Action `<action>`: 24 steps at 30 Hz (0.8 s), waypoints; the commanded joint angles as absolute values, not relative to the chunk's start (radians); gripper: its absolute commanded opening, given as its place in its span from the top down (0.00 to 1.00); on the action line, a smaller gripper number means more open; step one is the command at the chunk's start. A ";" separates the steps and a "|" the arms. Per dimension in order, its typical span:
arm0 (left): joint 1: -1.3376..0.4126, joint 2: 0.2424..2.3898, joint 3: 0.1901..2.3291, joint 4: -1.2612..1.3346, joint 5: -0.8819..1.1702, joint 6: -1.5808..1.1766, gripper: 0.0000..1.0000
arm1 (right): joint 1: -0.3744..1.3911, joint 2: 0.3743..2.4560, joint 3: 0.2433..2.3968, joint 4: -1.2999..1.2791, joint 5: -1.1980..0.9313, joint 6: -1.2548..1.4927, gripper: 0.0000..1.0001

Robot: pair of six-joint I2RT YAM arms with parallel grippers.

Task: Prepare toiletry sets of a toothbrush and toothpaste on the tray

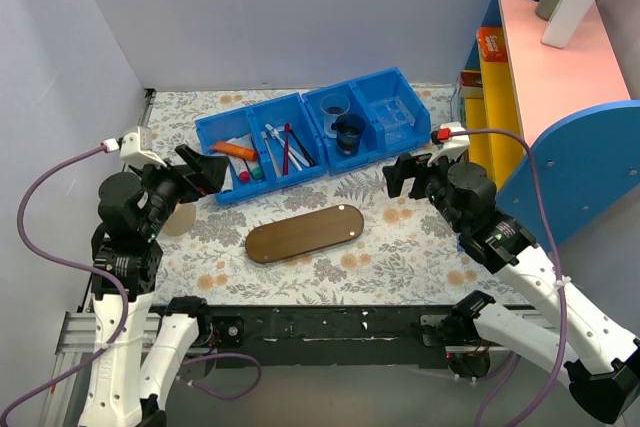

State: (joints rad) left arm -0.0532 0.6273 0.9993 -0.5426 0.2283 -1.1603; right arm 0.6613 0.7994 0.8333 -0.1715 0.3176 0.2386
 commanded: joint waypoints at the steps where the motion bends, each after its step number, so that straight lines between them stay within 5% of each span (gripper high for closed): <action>1: -0.048 0.630 1.029 -0.567 0.210 -1.140 0.02 | 0.660 0.799 0.851 -0.164 0.345 0.255 0.02; 11: -0.048 0.637 1.002 -0.468 0.201 -1.025 0.02 | 0.660 0.824 0.877 -0.150 0.293 0.204 0.02; 24: -0.048 0.661 0.847 -0.261 0.143 -1.048 0.02 | 0.816 0.983 1.046 -0.273 0.402 0.111 0.19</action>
State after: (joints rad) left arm -0.0532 0.6586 0.8978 -0.3355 0.1665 -1.0492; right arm 0.7158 0.9329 0.9413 -0.2432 0.3042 0.1703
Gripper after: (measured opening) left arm 0.981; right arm 0.808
